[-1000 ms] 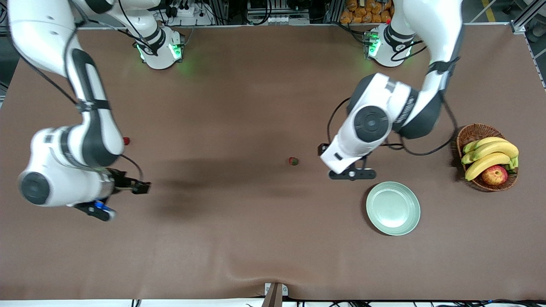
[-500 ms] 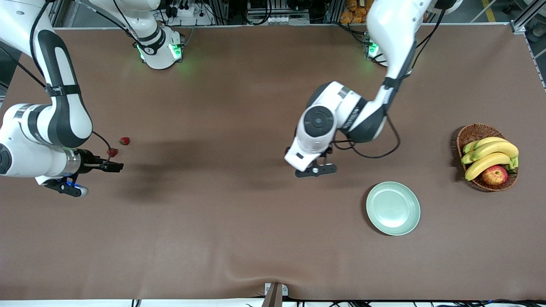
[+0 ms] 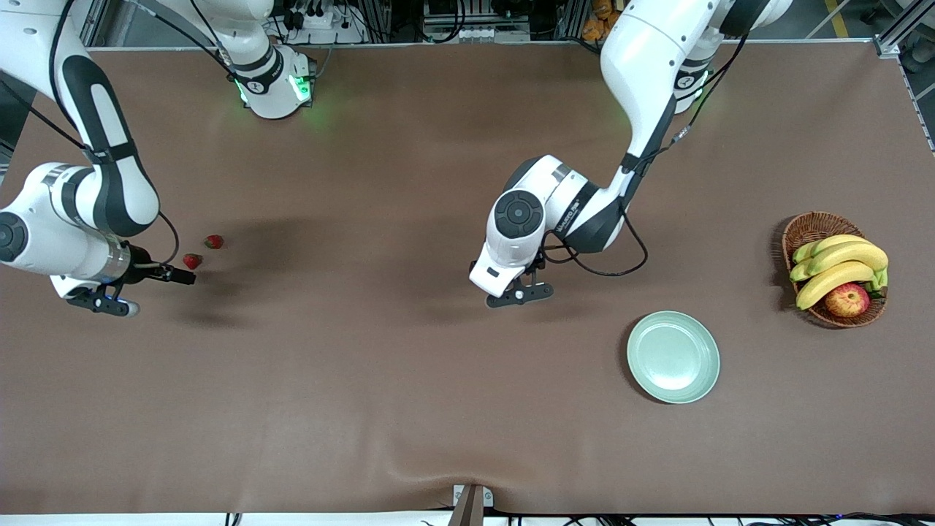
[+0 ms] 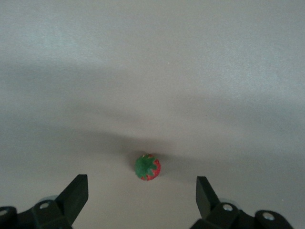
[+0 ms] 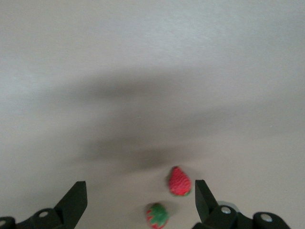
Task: Collect all strawberries into plate
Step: 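Grasp the middle strawberry with the left gripper while the right grasps another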
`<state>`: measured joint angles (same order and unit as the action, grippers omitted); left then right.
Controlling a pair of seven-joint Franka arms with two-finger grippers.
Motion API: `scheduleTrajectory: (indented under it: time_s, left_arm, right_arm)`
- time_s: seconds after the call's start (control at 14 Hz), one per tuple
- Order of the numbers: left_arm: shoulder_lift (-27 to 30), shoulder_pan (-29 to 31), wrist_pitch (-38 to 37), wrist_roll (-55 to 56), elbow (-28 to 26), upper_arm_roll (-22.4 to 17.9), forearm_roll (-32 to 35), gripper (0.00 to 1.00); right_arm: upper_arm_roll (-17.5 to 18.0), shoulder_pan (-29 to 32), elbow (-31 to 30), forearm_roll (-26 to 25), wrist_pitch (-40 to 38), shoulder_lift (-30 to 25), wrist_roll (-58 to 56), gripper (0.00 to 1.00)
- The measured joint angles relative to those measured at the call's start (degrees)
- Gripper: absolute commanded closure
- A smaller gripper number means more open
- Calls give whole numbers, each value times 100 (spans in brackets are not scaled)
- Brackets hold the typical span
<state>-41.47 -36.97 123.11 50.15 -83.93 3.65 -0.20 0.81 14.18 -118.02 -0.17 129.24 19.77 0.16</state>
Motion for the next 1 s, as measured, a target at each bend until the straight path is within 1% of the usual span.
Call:
scheduleTrajectory:
  time_s: [0.14, 0.36, 0.57, 0.71, 0.86, 1.0]
  left_arm:
    - [-120, -44, 87, 102, 0, -2, 116, 0]
    - [-292, -86, 127, 119, 0, -3, 130, 0]
    - [-456, -153, 205, 262, 1, -5, 130, 0]
    - [-530, -196, 251, 330, 1, -13, 134, 0]
    - [-566, -204, 261, 342, 2, -21, 145, 0]
    - [-587, -204, 263, 354, 2, -27, 295, 0]
  right_arm:
    - [0, 149, -195, -2, 160, 0, -84, 7]
    - [0, 262, -350, -3, 292, 2, -149, 21]
    - [0, 320, -637, -3, 724, 35, -178, 26]
    - [0, 337, -742, -3, 839, 91, -181, 28]
    - [0, 348, -756, -3, 898, 158, -181, 36]
    - [0, 367, -762, -3, 947, 227, -183, 46]
